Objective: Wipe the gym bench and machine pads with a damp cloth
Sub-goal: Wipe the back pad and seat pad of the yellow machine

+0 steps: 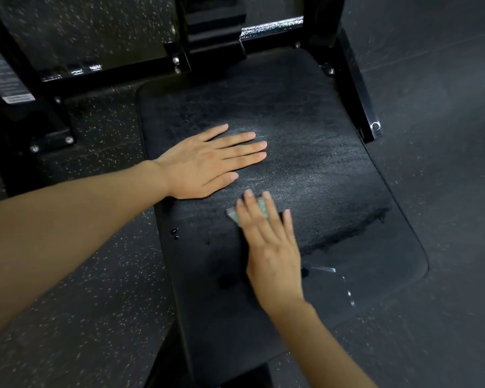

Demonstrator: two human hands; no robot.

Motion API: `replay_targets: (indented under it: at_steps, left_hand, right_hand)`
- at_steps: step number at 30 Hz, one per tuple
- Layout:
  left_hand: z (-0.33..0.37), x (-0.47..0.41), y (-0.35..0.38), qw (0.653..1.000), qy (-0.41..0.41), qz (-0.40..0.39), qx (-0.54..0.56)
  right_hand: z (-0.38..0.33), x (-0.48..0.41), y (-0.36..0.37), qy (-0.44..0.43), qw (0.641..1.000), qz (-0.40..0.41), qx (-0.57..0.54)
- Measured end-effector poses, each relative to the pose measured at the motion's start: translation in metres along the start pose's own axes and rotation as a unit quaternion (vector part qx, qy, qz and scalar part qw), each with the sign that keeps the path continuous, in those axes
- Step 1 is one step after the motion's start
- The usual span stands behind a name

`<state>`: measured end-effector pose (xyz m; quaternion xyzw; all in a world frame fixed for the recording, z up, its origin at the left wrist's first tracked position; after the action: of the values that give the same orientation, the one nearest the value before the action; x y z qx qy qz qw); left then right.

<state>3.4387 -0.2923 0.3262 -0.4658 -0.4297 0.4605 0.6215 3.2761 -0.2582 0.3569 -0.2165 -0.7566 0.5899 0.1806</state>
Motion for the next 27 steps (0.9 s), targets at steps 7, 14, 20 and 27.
replay_targets:
  at_steps: [7,14,20,27]
  left_hand:
    - [0.001,0.004,-0.001,1.0,-0.021,0.001,0.003]
    - [0.0,0.013,0.001,0.999,-0.036,-0.001,0.004]
    - [0.0,0.021,0.001,0.999,-0.042,0.0,0.002]
    - [-0.001,0.026,0.002,0.999,-0.051,-0.001,0.005]
  right_hand:
    - [0.007,-0.001,0.009,0.044,0.989,0.022,-0.138]
    - [-0.078,0.002,0.025,-0.02,0.999,-0.042,-0.022]
    - [-0.067,0.003,0.02,-0.073,0.997,-0.015,-0.02]
    - [0.036,0.0,-0.002,0.022,0.999,0.036,-0.01]
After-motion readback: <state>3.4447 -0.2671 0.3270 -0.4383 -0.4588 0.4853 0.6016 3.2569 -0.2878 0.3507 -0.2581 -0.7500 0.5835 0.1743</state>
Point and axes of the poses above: each hand's wrist, its own x-axis away from the middle knuckle, its own y-axis out of the palm, z = x × y, the point moved 7 cm from there along -x, towards the middle knuckle, and after that the axes turned 8 degrees about -y, right-handed, at the moved point
